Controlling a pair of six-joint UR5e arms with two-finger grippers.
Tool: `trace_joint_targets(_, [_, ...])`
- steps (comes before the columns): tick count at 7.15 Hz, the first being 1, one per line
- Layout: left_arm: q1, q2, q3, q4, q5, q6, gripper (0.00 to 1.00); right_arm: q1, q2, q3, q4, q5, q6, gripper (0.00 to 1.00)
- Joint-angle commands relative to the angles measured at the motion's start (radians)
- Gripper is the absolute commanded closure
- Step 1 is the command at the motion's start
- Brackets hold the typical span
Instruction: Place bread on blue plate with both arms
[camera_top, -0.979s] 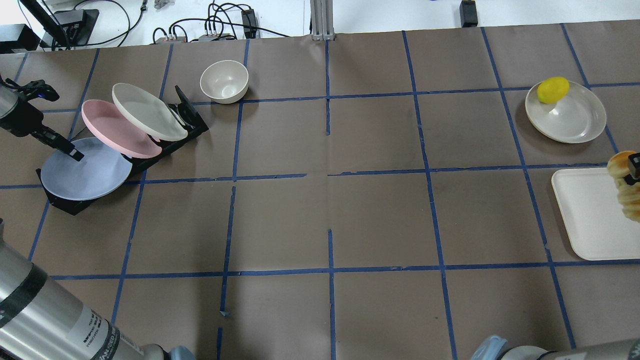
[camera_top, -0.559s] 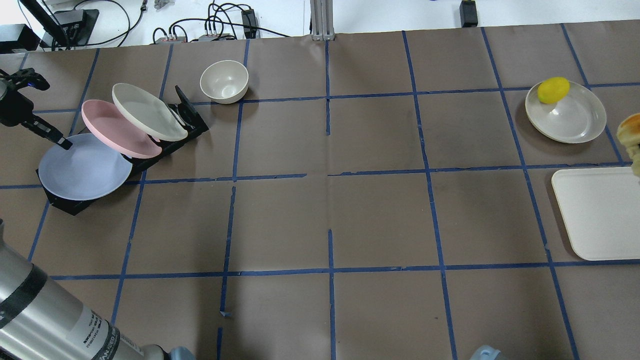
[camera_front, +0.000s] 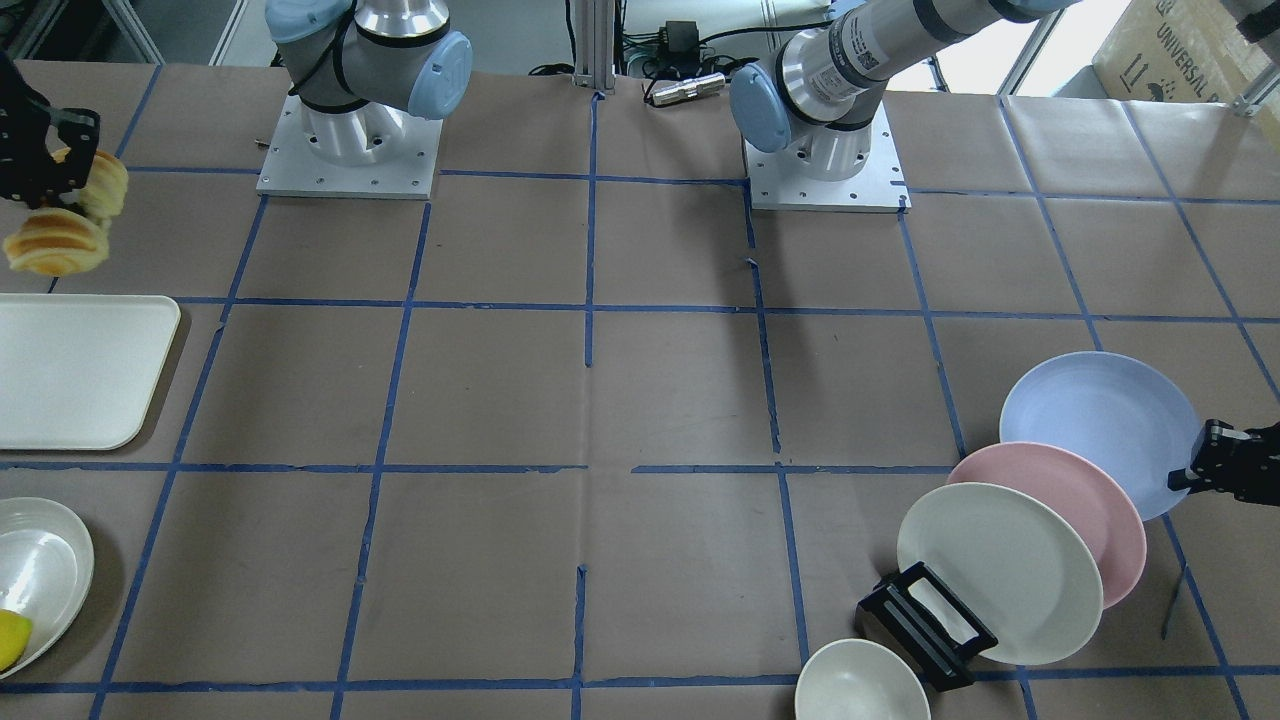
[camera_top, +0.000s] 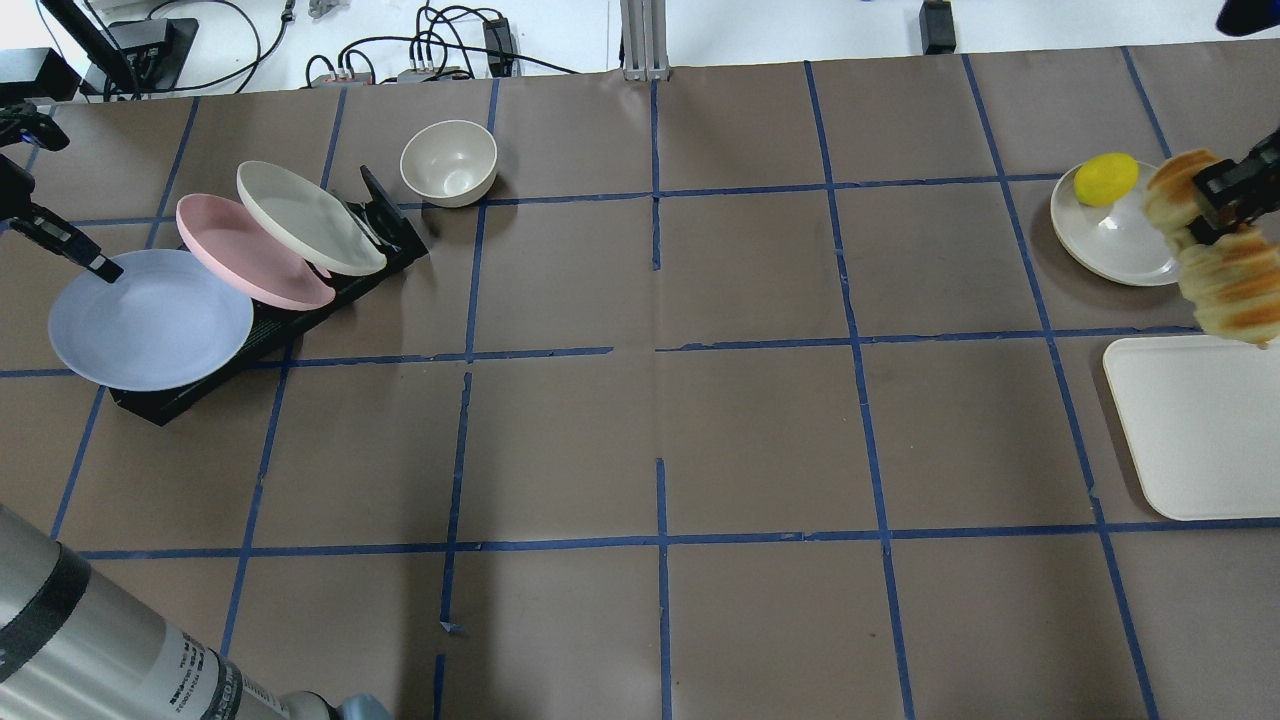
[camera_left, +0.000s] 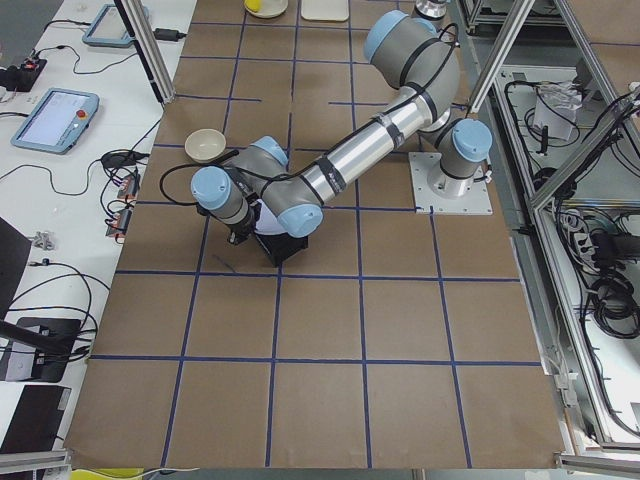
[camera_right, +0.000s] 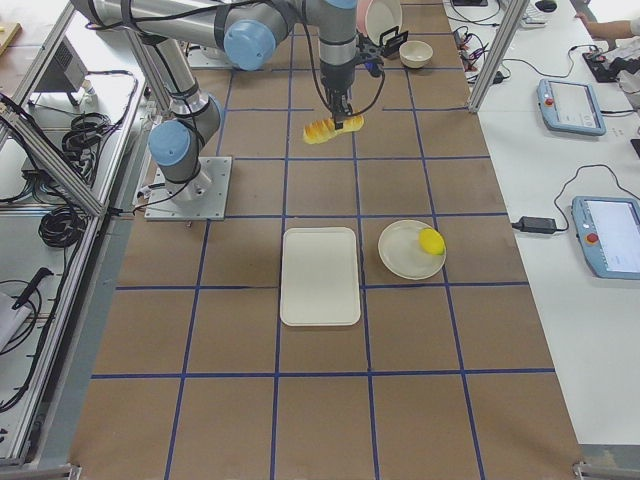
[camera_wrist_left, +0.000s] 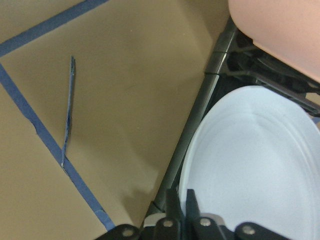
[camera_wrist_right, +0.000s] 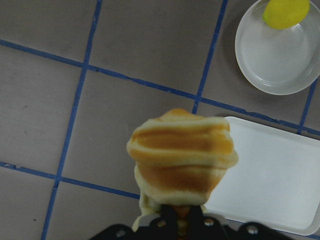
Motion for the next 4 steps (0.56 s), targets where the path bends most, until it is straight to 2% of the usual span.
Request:
trace_joint_targets(1, [0.0,0.099,-0.007,-0.122,-0.008,-0.002,1.0,0.149,-0.013,-0.004,0.049,-0.001,0.24,0.93])
trace_joint_targets(3, [-0.017,0.199,-0.02,-0.261,-0.029,-0.034,1.0,0.248,-0.027,-0.007,0.096,0.003,0.454,0.93])
trace_joint_targets(4, [-0.061,0.243,-0.026,-0.289,-0.031,-0.089,1.0,0.26,-0.03,-0.009,0.119,0.021,0.527,0.92])
